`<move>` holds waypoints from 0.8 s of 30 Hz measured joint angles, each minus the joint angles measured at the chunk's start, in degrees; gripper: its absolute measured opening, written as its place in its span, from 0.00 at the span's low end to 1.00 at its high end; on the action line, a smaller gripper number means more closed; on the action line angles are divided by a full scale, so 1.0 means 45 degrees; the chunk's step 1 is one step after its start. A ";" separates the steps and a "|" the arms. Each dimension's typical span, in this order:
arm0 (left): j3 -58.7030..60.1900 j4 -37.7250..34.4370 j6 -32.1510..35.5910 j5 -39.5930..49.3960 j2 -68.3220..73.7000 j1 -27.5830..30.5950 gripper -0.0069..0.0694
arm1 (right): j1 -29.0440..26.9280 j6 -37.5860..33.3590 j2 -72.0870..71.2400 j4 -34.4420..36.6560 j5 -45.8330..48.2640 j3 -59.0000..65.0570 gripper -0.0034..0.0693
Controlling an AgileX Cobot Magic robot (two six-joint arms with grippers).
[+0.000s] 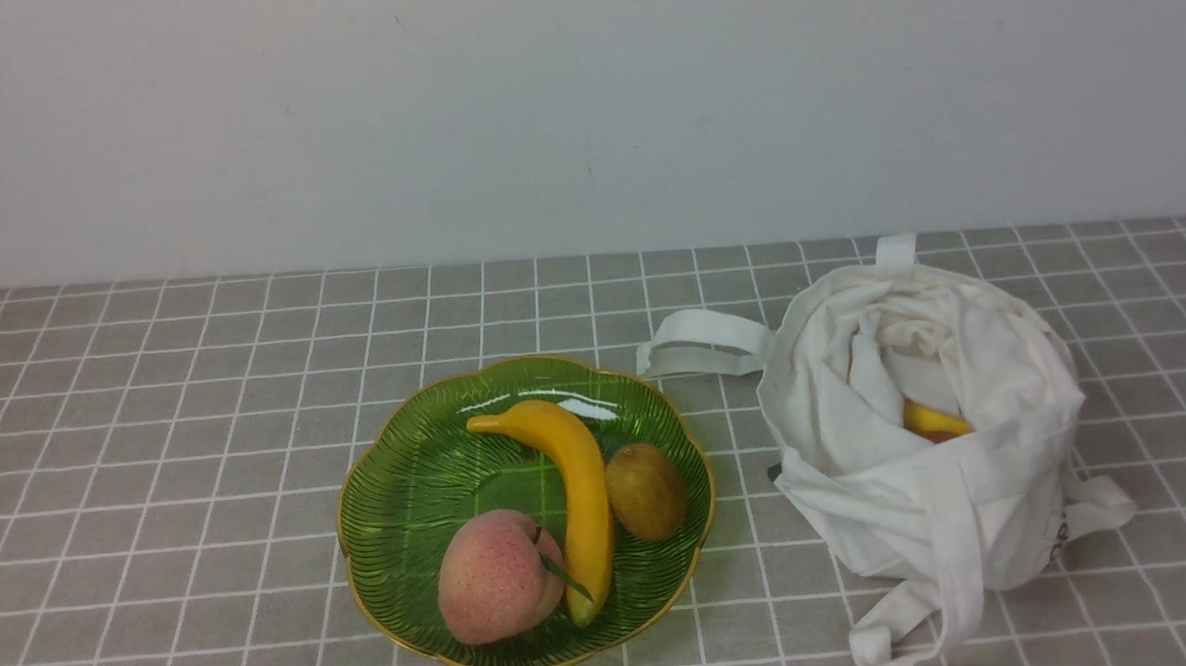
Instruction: Take the fruit out of the bag on the grey coffee tablecloth and place them on the plate.
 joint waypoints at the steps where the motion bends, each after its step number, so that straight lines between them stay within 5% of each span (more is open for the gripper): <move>1: 0.0000 0.0000 0.0000 0.0000 0.0000 0.0000 0.08 | 0.0000 0.0000 -0.0195 0.0044 -0.0016 0.0201 0.03; 10: 0.0000 0.0000 0.0000 0.0000 0.0000 0.0000 0.08 | 0.0000 0.0000 -0.1093 0.1204 0.0053 0.1258 0.03; 24: 0.0000 0.0000 0.0000 0.0000 0.0000 0.0000 0.08 | 0.0000 -0.0912 -0.1206 0.0378 -0.0194 0.1348 0.03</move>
